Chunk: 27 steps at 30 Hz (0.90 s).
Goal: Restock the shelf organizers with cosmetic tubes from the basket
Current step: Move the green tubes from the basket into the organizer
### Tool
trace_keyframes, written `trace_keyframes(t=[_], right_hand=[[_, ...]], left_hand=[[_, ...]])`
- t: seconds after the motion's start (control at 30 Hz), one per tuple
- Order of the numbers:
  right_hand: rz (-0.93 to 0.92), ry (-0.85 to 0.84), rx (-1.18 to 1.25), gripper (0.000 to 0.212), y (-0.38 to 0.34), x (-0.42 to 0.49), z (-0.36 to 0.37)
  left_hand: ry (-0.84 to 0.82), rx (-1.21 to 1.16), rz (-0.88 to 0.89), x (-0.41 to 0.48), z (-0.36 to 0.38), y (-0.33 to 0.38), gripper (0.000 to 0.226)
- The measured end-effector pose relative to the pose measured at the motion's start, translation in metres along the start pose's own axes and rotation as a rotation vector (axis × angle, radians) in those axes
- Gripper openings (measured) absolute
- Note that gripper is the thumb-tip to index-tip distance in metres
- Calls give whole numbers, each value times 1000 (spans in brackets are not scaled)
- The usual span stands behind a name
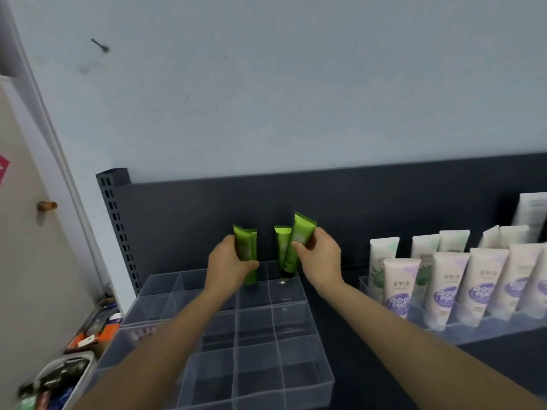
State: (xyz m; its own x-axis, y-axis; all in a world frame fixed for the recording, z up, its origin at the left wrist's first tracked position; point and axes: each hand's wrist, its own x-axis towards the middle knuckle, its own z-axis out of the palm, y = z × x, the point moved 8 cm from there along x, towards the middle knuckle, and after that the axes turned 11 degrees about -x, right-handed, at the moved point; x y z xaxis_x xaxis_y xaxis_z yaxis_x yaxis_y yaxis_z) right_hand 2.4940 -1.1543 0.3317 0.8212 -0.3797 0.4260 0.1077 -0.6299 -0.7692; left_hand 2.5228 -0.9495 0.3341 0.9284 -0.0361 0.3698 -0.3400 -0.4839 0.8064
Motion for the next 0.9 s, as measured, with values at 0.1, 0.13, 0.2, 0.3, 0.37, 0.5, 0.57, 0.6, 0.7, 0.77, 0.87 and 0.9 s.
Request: trace_keyframes(t=[0.1, 0.13, 0.2, 0.3, 0.37, 0.5, 0.57, 0.6, 0.7, 0.77, 0.87, 0.9], right_hand=[[-44, -106, -131, 13, 5, -2, 19], [-55, -129, -177, 13, 7, -3, 24], [-58, -149, -245, 14, 10, -5, 31], [-38, -146, -293, 16, 9, -4, 34], [-33, -152, -300, 18, 7, -4, 35], [-19, -166, -289, 33, 6, -9, 29], [-8, -168, -259, 46, 3, -16, 21], [-8, -165, -236, 52, 0, -20, 17], [-39, -148, -171, 62, -9, -35, -3], [-72, -136, -145, 64, -15, -44, -22], [-98, -99, -99, 63, -17, -56, -57], [-102, -82, -85, 62, -15, -60, -71]], left_hand=[[-26, 27, -19, -2, 3, -11, 39], [-34, 35, -26, -2, 4, -14, 37], [-50, 52, -33, -3, 5, -19, 34], [-46, 65, -41, -3, 5, -23, 33], [-52, 76, -53, -4, 5, -23, 35], [-39, 83, -80, -9, 2, -20, 64], [5, 103, -76, -14, -6, -16, 82], [34, 117, -58, -17, -12, -12, 86], [118, 171, 60, -29, -23, 12, 88], [132, 197, 151, -40, -20, 34, 86], [97, 212, 266, -61, 1, 71, 80], [86, 209, 310, -69, 10, 83, 77]])
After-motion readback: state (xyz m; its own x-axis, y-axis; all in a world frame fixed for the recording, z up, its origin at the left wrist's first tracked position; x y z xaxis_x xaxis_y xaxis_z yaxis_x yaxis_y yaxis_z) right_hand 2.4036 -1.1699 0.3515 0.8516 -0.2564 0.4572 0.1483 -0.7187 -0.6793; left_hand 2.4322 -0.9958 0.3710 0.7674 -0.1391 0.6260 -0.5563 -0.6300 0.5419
